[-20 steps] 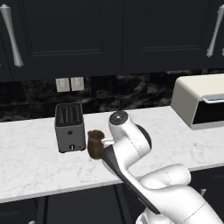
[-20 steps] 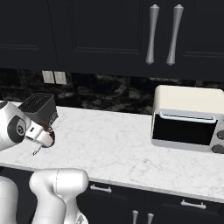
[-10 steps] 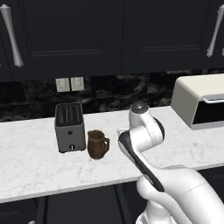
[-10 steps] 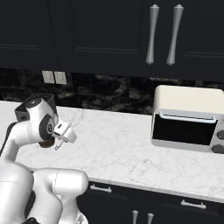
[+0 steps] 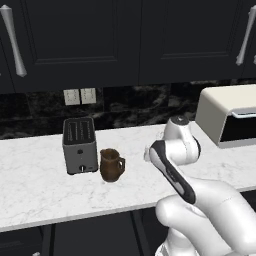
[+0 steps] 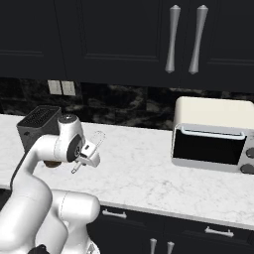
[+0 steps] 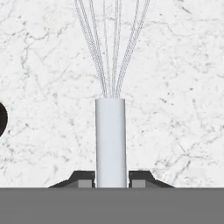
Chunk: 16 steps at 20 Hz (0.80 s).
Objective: Pick the whisk from the drawer and place it on the counter.
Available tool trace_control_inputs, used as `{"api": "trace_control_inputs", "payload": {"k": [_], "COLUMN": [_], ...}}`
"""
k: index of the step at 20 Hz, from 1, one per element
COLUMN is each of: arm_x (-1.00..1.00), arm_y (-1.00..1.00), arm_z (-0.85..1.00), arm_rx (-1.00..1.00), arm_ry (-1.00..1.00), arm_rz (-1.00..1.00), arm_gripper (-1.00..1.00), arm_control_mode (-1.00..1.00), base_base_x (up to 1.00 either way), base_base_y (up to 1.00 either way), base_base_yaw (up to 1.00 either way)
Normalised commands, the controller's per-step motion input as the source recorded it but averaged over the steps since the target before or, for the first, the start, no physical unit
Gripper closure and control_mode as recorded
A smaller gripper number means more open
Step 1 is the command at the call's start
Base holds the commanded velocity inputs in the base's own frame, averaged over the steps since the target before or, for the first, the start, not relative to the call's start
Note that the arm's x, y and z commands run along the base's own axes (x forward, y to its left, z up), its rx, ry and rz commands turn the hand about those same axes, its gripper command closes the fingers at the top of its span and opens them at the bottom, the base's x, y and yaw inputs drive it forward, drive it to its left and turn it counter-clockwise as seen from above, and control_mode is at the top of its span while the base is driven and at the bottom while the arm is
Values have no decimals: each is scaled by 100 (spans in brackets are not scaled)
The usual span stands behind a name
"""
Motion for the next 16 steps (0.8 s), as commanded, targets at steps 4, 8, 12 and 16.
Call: {"api": "trace_control_inputs", "payload": {"k": [4,8,12,16], "arm_x": [12,9,8,20], "arm_y": [0,0,0,0], "arm_z": [-35,-23,-24,-25], "arm_rx": [1,3,4,3], "arm_ry": [0,1,1,2], "arm_rz": [5,4,3,3], "arm_gripper": [100,100,100,100], "arm_control_mode": [-100,-100,-100,-100], "base_base_x": [0,0,0,0], "base_base_y": [0,0,0,0], "base_base_yaw": [0,0,0,0]}}
